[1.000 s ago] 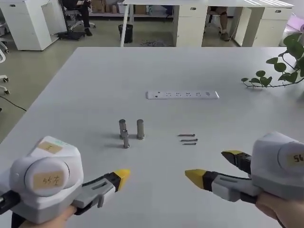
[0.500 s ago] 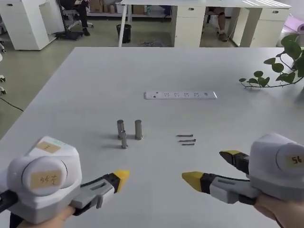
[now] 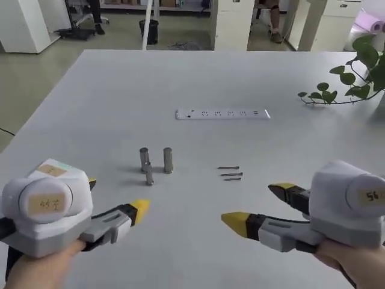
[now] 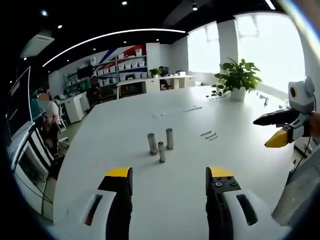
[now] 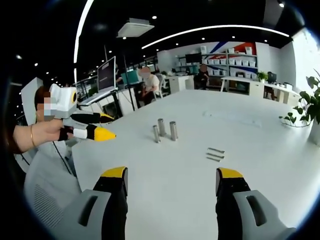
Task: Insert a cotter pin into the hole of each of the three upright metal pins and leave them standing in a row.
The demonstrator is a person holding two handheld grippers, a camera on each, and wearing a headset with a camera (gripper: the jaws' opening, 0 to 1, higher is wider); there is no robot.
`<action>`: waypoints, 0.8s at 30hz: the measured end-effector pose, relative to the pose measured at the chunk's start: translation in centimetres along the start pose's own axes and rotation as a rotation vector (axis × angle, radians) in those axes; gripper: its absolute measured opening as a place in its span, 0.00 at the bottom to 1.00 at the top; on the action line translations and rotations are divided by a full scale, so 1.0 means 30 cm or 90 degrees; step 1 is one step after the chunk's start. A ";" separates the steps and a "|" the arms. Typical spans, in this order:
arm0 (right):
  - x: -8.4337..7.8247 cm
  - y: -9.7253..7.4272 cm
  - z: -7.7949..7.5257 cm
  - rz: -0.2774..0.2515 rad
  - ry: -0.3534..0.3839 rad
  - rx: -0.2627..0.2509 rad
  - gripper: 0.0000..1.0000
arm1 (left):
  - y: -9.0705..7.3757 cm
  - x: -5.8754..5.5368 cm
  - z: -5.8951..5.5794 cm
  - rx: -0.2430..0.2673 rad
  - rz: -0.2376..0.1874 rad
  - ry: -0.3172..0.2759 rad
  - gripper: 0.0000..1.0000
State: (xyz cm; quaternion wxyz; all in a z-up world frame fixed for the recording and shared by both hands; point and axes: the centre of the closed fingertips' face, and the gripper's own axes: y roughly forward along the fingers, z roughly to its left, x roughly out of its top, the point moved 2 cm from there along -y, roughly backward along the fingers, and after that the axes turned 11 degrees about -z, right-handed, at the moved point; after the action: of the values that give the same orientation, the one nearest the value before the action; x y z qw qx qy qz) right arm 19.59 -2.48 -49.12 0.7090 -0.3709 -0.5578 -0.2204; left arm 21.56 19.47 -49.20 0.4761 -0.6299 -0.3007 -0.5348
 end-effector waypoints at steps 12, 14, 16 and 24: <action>-0.016 0.072 -0.030 0.017 0.007 0.020 0.61 | 0.210 -0.056 0.052 -0.033 0.027 0.048 0.41; -0.018 0.081 -0.035 0.020 0.008 0.021 0.61 | 0.242 -0.068 0.056 -0.041 0.032 0.051 0.39; -0.020 0.089 -0.039 0.019 0.010 0.022 0.60 | 0.270 -0.076 0.059 -0.048 0.032 0.051 0.37; -0.034 0.123 -0.050 0.027 0.010 0.023 0.57 | 0.355 -0.100 0.057 -0.080 0.028 0.065 0.29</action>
State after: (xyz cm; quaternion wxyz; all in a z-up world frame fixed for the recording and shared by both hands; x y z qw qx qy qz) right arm 22.92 -1.42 -51.29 0.7246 -0.3678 -0.5480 -0.1983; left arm 30.94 17.53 -54.99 0.4620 -0.6370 -0.2278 -0.5734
